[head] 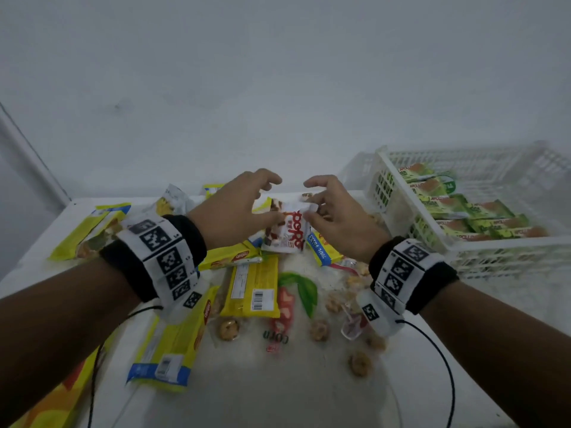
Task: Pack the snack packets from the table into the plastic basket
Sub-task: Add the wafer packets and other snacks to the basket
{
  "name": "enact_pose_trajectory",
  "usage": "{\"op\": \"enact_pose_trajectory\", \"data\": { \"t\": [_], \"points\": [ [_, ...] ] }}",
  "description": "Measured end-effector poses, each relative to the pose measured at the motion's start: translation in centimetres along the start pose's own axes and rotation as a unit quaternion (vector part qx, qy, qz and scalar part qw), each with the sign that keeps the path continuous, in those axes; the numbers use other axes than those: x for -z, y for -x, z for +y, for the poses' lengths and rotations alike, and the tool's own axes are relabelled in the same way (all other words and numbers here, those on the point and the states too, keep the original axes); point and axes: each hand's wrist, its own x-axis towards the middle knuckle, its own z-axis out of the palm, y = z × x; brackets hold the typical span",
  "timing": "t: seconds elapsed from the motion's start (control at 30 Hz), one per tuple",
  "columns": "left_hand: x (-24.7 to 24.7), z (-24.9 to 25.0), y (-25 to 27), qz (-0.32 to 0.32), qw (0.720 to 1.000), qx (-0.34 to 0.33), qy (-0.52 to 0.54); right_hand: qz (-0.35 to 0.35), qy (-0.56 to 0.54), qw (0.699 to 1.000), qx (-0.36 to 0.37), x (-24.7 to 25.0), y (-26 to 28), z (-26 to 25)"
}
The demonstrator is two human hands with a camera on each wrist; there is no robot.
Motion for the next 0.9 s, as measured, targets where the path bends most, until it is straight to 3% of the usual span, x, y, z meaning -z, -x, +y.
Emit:
{"op": "enact_pose_trajectory", "data": {
  "t": [0.17, 0.3, 0.4, 0.67, 0.8, 0.9],
  "points": [
    [-1.0, 2.0, -1.9, -0.047, 0.996, -0.029, -0.071, 0.046, -0.032, 0.998, 0.003, 0.5, 0.0, -0.6],
    [-1.6, 2.2, -2.8, -0.004, 0.998, 0.004, 0.066, 0.068, -0.013, 0.996, -0.047, 1.2, 0.4, 0.5],
    [-1.6, 2.1, -3.2, -0.017, 0.987, 0.039, 0.154, 0.071, -0.023, 0.995, -0.067, 1.7, 0.8, 1.3],
    [-1.5, 2.0, -4.7, -0.002, 0.994, 0.020, 0.107, 0.102, -0.041, 0.993, -0.036, 2.6, -0.4, 1.2],
    [-1.1, 0.8, -5.1, 0.034, 0.993, 0.038, 0.102, 0.109, -0.012, 0.990, -0.089, 2.6, -1.2, 1.2],
    [-0.5, -0.5, -5.1, 0.064, 0.987, 0.067, 0.129, 0.074, 0.085, 0.984, -0.135, 3.0, -2.2, 2.0]
  ]
}}
